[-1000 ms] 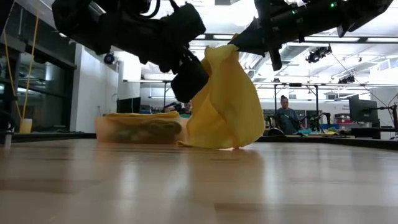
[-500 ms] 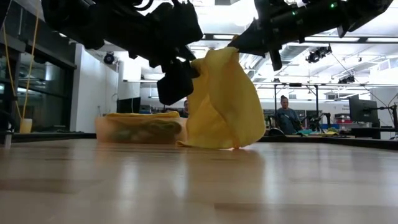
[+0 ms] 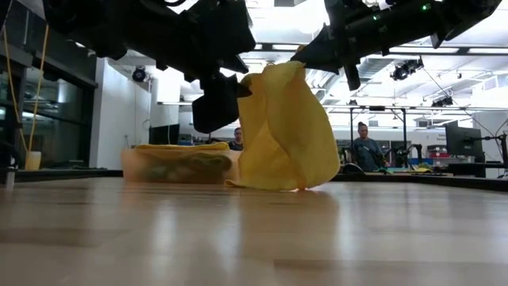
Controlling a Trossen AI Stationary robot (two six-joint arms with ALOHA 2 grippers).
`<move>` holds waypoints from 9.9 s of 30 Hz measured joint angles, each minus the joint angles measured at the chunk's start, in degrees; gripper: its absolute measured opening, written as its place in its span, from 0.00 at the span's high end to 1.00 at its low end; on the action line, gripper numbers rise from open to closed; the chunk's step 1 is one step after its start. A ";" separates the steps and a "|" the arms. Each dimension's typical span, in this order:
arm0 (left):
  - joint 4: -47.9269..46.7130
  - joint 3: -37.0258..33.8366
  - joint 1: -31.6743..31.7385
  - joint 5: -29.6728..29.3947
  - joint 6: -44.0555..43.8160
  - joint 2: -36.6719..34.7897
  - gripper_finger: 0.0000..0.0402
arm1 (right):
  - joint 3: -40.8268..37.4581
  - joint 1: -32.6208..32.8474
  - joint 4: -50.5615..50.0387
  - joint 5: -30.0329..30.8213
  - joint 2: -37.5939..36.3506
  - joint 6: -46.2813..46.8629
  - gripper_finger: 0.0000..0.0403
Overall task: Fold microfiber towels
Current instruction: Fold the yellow microfiber cloth
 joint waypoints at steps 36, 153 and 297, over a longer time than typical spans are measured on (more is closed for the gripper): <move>6.01 -0.01 -0.70 2.20 -8.66 -2.05 0.54 | 0.00 0.00 -0.27 0.00 0.00 -1.07 1.00; -21.60 -0.01 6.53 29.42 -65.09 1.70 1.00 | 0.04 15.47 -22.81 -20.56 6.01 -13.97 0.57; -48.50 7.25 -4.66 29.90 -68.95 -30.19 1.00 | 11.32 27.78 -78.74 4.78 -19.13 5.51 1.00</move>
